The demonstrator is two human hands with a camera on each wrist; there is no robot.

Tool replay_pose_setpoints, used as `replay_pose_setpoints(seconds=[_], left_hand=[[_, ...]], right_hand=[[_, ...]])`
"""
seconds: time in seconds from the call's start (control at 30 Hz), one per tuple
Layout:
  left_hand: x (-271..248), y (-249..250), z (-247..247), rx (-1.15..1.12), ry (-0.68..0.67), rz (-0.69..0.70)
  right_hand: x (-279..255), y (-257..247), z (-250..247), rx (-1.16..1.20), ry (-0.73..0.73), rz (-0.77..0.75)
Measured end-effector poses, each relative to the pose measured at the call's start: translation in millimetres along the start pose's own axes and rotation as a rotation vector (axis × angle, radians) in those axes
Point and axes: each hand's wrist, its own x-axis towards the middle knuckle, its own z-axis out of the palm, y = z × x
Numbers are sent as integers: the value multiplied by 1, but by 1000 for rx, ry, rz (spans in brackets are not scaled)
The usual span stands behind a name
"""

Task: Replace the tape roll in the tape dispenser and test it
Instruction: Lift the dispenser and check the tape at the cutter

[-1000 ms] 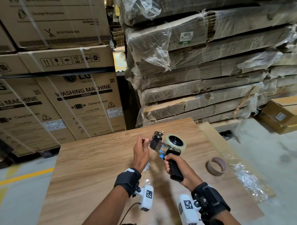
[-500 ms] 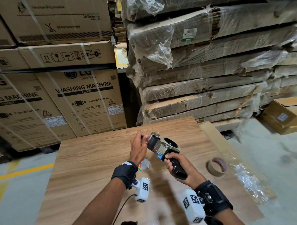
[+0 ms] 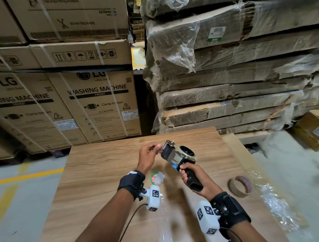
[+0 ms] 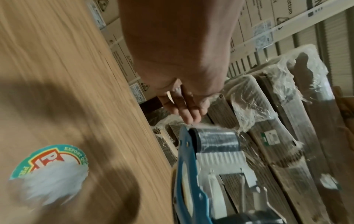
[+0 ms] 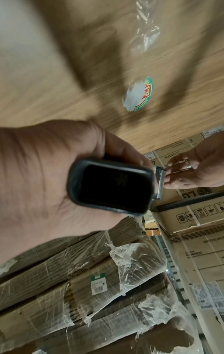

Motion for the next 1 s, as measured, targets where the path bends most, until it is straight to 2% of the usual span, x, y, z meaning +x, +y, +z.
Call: replay_pose_setpoints(seconds=[0.17, 0.37, 0.67, 1.0], left_hand=[[21, -18, -15, 54, 112, -67], [33, -39, -40, 173, 94, -112], [33, -66, -68, 274, 88, -170], [35, -68, -73, 330, 61, -211]], right_hand=[[26, -11, -4, -61, 6, -17], [78, -23, -10, -149, 12, -67], [139, -39, -9, -320, 216, -170], [166, -38, -24, -425, 288, -100]])
